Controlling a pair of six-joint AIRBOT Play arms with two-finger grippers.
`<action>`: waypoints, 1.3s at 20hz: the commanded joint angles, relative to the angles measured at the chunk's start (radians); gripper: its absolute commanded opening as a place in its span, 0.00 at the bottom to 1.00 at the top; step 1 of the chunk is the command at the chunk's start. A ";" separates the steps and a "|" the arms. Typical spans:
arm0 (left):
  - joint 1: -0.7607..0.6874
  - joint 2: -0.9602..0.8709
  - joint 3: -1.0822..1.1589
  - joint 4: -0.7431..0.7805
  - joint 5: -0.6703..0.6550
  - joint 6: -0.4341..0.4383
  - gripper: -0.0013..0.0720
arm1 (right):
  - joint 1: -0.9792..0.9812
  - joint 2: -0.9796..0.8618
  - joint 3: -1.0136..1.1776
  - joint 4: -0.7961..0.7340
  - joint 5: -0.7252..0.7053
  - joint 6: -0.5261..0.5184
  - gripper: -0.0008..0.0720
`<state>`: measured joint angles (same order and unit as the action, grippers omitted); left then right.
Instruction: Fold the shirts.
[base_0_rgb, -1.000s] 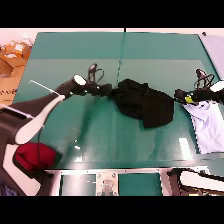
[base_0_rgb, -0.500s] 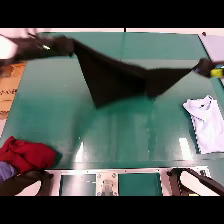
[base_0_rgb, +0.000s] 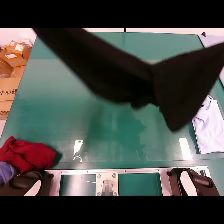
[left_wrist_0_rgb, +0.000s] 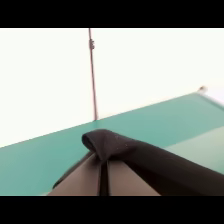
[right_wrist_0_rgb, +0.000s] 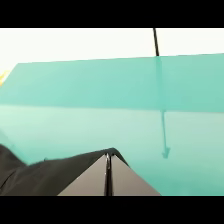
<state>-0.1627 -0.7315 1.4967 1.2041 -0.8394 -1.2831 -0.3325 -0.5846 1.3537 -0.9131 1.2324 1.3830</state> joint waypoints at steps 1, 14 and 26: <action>0.000 -0.043 -0.035 0.064 -0.111 -0.022 0.04 | 0.001 0.058 -0.132 0.011 0.053 0.015 0.03; 0.000 -0.866 -0.238 -0.320 0.149 0.165 0.29 | -0.011 -0.504 -0.711 0.095 -0.451 -0.195 0.31; 0.257 -0.793 -0.026 -0.235 -0.468 0.053 0.93 | 0.294 -0.360 -0.695 -0.058 -0.122 -0.071 0.77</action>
<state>0.0376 -1.5288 1.4445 0.9672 -1.1137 -1.2068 -0.2035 -0.9642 0.7723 -0.9585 1.1576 1.2812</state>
